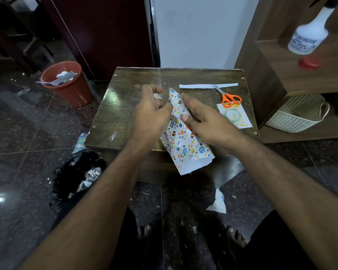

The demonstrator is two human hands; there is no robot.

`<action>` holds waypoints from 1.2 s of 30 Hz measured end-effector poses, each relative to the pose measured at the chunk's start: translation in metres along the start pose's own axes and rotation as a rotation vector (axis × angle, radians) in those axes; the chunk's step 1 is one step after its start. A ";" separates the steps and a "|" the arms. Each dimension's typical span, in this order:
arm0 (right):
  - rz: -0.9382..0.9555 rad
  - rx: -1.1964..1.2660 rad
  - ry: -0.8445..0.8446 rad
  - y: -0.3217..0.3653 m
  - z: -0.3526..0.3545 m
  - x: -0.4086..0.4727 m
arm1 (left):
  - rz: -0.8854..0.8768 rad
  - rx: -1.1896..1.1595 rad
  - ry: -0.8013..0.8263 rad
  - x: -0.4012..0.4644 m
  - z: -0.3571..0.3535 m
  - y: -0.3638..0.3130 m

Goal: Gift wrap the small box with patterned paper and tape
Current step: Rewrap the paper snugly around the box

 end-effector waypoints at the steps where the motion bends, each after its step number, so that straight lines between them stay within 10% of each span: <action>1: 0.010 0.082 -0.017 -0.003 0.001 0.002 | -0.002 -0.001 0.005 0.000 0.000 0.000; 16: -0.161 0.785 -0.339 -0.017 0.009 0.009 | -0.003 0.008 0.034 -0.002 -0.001 -0.004; 36: -0.217 0.648 0.041 -0.009 0.001 0.004 | 0.019 -0.192 0.103 0.001 0.013 0.000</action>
Point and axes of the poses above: each hand's wrist, its own x-axis towards the middle knuckle, its own z-axis out of the back of the hand, y = z × x, the point moved 4 cm from there along x, towards the middle knuckle, and after that the axes turned 11 degrees about y, right-handed, at the moved point
